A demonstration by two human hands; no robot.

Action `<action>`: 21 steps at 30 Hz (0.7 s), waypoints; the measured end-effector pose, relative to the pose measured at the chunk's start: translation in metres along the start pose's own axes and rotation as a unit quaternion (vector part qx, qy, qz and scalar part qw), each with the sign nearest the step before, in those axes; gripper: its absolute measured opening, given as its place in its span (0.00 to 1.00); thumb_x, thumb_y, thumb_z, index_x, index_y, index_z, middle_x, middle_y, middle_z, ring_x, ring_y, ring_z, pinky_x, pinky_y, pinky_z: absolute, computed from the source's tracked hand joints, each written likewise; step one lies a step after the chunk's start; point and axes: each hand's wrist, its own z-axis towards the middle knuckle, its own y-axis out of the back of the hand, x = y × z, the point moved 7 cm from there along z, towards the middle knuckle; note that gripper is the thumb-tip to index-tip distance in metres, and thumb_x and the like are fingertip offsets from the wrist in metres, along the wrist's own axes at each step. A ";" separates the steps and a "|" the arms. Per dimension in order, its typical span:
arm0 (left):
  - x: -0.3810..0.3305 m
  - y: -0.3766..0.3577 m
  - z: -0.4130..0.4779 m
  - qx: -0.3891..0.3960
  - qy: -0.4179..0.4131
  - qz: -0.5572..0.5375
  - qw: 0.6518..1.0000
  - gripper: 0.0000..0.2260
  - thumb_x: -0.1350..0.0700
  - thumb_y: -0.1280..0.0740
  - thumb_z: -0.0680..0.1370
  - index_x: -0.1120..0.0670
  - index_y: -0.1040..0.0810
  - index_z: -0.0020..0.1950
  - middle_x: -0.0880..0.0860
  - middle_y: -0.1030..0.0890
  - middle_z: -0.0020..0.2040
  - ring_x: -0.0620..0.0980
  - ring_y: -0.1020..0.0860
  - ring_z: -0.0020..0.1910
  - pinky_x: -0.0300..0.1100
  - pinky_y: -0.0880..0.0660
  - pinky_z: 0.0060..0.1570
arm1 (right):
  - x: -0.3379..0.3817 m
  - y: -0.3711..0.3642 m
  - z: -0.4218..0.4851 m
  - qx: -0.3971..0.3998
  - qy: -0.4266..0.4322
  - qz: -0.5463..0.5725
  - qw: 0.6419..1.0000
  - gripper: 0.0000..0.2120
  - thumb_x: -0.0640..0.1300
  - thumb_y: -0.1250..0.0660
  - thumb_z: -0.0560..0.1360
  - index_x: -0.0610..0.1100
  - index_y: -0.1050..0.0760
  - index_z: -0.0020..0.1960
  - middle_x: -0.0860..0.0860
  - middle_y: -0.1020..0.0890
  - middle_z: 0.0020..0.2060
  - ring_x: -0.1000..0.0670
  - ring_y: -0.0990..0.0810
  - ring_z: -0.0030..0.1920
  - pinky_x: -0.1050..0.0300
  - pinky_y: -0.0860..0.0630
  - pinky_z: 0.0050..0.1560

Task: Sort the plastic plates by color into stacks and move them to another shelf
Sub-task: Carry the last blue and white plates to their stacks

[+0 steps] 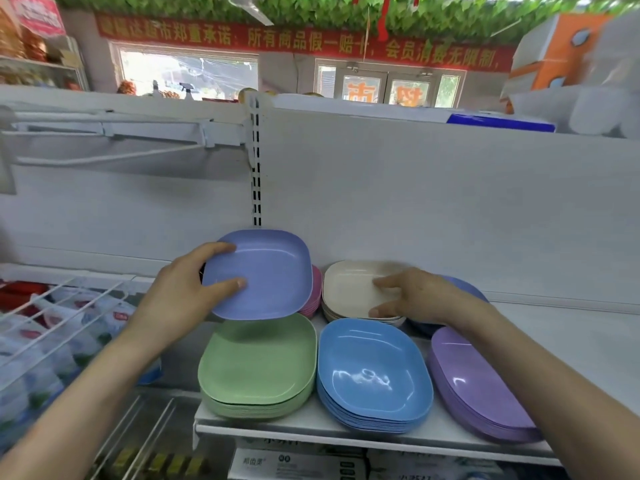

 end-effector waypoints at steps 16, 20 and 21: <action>-0.010 -0.005 0.011 0.022 -0.015 -0.006 1.000 0.22 0.49 0.24 0.75 0.40 0.23 0.67 0.46 0.20 0.60 0.49 0.21 0.55 0.46 0.26 0.52 | -0.005 0.010 -0.009 -0.043 -0.003 0.021 0.999 0.33 0.67 0.28 0.72 0.63 0.31 0.75 0.54 0.25 0.72 0.48 0.27 0.70 0.54 0.29 0.63; -0.019 -0.019 0.019 0.033 -0.028 -0.001 0.999 0.23 0.49 0.24 0.75 0.40 0.24 0.69 0.47 0.20 0.62 0.51 0.22 0.57 0.47 0.26 0.55 | -0.024 0.033 -0.034 -0.151 -0.030 0.041 0.987 0.30 0.66 0.31 0.75 0.61 0.30 0.75 0.50 0.20 0.65 0.45 0.23 0.66 0.53 0.30 0.57; -0.022 -0.024 0.022 0.040 -0.033 0.001 0.999 0.24 0.49 0.24 0.75 0.40 0.25 0.70 0.47 0.21 0.63 0.51 0.22 0.59 0.48 0.25 0.56 | -0.031 0.037 -0.041 -0.172 -0.040 0.043 0.983 0.30 0.65 0.31 0.75 0.60 0.29 0.75 0.49 0.19 0.63 0.45 0.23 0.64 0.53 0.29 0.58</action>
